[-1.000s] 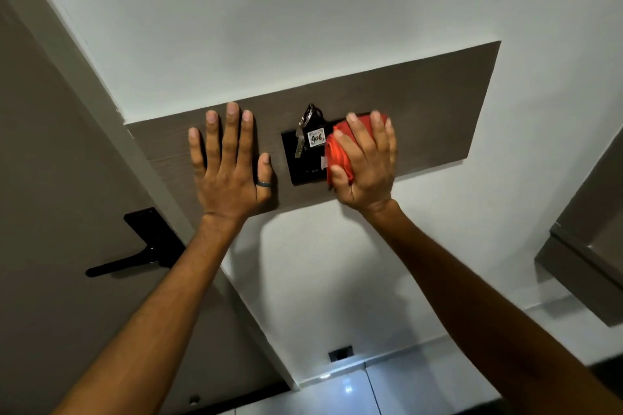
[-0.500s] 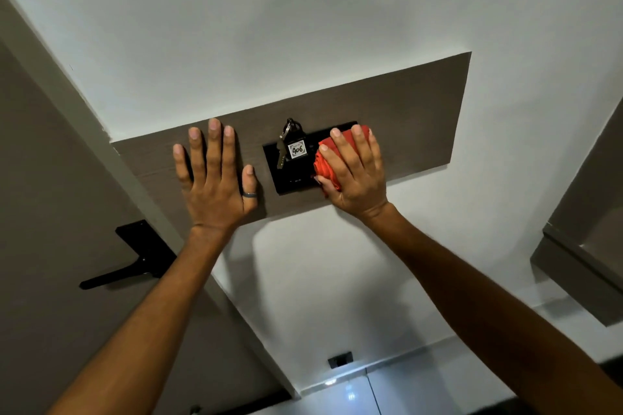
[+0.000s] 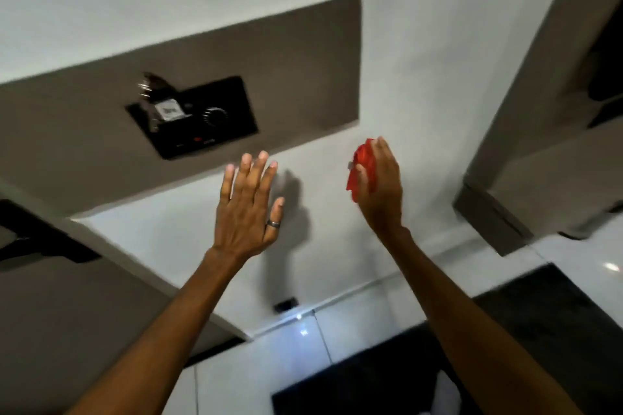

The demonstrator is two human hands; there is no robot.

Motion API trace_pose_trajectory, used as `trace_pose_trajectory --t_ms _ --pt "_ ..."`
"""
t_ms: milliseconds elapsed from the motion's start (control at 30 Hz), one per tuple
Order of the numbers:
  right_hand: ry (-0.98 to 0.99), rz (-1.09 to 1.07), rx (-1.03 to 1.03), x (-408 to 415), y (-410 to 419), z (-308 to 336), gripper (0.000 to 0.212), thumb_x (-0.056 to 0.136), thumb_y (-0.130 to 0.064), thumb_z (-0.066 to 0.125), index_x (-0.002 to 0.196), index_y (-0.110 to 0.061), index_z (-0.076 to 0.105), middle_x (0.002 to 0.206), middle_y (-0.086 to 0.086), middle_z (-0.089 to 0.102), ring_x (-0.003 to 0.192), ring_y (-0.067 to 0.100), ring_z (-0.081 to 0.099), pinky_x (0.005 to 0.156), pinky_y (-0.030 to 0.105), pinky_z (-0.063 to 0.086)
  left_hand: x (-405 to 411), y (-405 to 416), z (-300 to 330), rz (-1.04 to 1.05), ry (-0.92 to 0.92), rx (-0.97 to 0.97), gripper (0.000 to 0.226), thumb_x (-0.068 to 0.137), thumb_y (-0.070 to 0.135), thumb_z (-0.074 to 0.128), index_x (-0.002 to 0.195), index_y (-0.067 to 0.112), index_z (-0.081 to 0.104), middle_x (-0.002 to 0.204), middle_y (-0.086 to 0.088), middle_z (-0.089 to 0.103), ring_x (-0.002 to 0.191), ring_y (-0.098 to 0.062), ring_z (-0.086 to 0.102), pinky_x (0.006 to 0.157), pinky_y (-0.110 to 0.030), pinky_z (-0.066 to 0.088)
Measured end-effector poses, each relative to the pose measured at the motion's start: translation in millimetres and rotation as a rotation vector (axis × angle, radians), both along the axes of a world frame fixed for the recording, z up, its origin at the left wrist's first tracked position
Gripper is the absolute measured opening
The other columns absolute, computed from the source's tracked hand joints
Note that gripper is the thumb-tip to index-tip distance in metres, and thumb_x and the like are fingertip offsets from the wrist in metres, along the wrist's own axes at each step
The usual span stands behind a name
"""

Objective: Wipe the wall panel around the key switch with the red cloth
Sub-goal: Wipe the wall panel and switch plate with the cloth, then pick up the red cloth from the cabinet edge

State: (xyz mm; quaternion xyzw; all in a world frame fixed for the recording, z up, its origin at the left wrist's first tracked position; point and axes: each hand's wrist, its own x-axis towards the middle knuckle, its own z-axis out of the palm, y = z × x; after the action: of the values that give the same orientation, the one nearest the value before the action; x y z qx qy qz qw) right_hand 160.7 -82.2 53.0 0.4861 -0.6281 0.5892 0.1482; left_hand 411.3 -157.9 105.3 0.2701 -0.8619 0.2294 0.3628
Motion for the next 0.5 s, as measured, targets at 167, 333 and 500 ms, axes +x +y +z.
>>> trace_pose_trajectory --t_ms 167,333,500 --pt "0.194 -0.016 0.356 -129.4 85.3 -53.5 0.049 0.104 -0.016 0.066 0.148 0.001 0.052 0.156 0.022 0.050 0.146 0.038 0.048 0.119 0.047 0.047 -129.6 43.2 -58.7 -0.037 -0.241 0.358 0.067 0.104 0.041 0.034 0.161 0.008 0.022 0.169 -0.012 0.017 0.158 -0.029 0.006 0.129 -0.048 0.006" --pt "0.203 0.039 0.616 -266.6 152.2 -77.3 0.057 0.106 -0.026 0.063 0.155 -0.008 0.038 0.163 0.018 0.040 0.149 0.038 0.042 0.119 0.050 0.042 -233.1 84.9 -92.9 -0.062 -0.419 0.601 0.069 0.103 0.045 0.028 0.159 0.004 0.026 0.167 -0.016 0.020 0.157 -0.033 0.010 0.128 -0.051 0.011" --pt "0.174 0.040 0.941 -397.0 163.2 -95.9 0.060 0.108 -0.034 0.058 0.157 -0.007 0.038 0.171 0.014 0.031 0.161 0.035 0.025 0.130 0.056 0.031 -314.6 115.5 -114.8 -0.086 -0.552 0.730 0.074 0.101 0.054 0.012 0.161 0.010 0.021 0.169 -0.011 0.014 0.157 -0.028 0.000 0.129 -0.046 0.006"
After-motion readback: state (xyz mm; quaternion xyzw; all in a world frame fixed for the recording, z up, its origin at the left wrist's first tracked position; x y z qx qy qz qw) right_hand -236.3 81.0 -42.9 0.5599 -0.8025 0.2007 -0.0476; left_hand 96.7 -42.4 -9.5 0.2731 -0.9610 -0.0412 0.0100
